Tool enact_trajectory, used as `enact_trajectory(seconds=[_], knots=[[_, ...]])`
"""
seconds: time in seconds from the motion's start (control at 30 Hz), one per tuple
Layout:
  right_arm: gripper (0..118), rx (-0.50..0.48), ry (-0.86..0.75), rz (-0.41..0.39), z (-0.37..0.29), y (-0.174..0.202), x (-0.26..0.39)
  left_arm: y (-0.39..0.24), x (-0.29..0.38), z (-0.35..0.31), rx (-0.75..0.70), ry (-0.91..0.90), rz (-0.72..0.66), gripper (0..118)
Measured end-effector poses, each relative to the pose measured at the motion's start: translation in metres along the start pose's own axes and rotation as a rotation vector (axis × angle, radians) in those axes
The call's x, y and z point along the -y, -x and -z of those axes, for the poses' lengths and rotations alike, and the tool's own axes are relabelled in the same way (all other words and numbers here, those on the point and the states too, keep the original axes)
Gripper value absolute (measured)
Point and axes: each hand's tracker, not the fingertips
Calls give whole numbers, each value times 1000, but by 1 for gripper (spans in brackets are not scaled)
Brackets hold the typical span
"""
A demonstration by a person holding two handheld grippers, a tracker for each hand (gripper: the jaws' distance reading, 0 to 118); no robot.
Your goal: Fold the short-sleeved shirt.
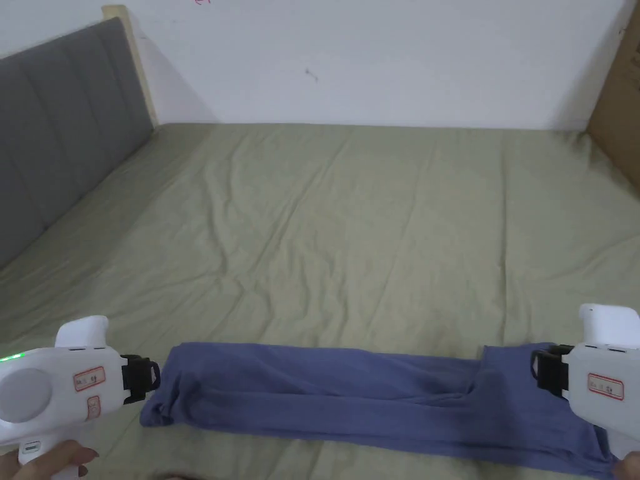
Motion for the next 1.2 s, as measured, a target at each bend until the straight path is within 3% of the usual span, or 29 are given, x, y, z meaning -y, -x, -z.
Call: enact_trajectory(seconds=[0.07, 0.1, 0.13, 0.17, 0.2, 0.23, 0.37, 0.47, 0.53, 0.57, 0.63, 0.67, 0.93, 1.07, 1.2], knots=[[0, -38, 17, -16, 9, 13, -1, 19, -4, -2, 24, -24, -102, 8], [0, -56, 32, -17, 17, 16, -1, 26, -6, -2, 41, -20, -146, 25], [0, -68, 43, -11, 22, 19, 0, 38, -7, 8, 60, 0, -174, 52], [0, -88, 56, 6, 27, 23, 2, 45, -7, 14, 92, 31, -196, 92], [0, -109, 65, 20, 33, 26, 4, 49, -6, 24, 125, 71, -218, 109], [0, -124, 77, 30, 37, 28, 5, 53, -3, 32, 145, 93, -249, 114], [0, -137, 117, 25, 44, 45, 15, 63, 8, 78, 161, 196, -349, 111], [0, -130, 152, -11, 49, 50, 20, 55, 21, 97, 185, 239, -425, 91], [0, -130, 172, -33, 51, 48, 21, 49, 22, 91, 115, 183, -397, 88], [0, -123, 175, -40, 51, 47, 22, 48, 20, 89, 101, 175, -372, 67], [0, -109, 180, -45, 56, 42, 22, 46, 22, 93, 38, 155, -387, 11], [0, -102, 185, -37, 58, 39, 22, 53, 24, 99, 111, 170, -482, 11], [0, -85, 192, 24, 56, 12, 28, 14, -9, 67, 56, 82, -204, 11], [0, -94, 184, 122, 54, -8, 31, -62, -30, 41, 141, 20, 74, 11], [0, -72, 175, 159, 48, -26, 35, -154, -23, 41, 268, 31, 333, 11]])
